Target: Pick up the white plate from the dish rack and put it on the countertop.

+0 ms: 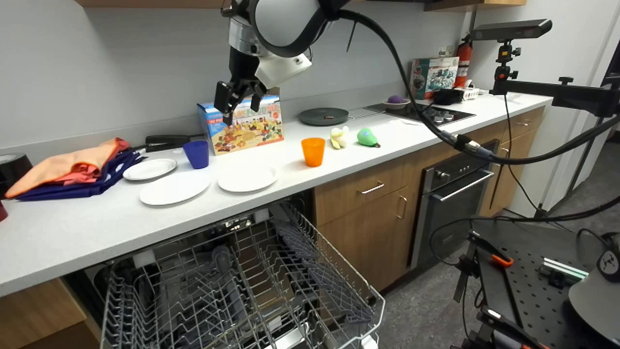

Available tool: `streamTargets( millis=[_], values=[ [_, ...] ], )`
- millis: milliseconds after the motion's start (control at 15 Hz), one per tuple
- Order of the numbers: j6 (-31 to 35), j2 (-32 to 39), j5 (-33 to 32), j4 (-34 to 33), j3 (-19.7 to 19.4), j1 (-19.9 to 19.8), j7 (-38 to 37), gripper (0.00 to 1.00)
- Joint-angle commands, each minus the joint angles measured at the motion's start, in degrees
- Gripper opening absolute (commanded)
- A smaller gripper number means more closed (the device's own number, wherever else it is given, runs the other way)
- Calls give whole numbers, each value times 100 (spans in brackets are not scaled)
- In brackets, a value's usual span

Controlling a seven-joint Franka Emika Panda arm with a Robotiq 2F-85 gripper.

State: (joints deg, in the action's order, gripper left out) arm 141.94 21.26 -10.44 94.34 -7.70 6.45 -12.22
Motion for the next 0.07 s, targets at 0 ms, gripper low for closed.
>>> streamTargets(
  millis=[0],
  values=[
    [-23,-16,-50,-11,121,-102,-2,100]
  ],
)
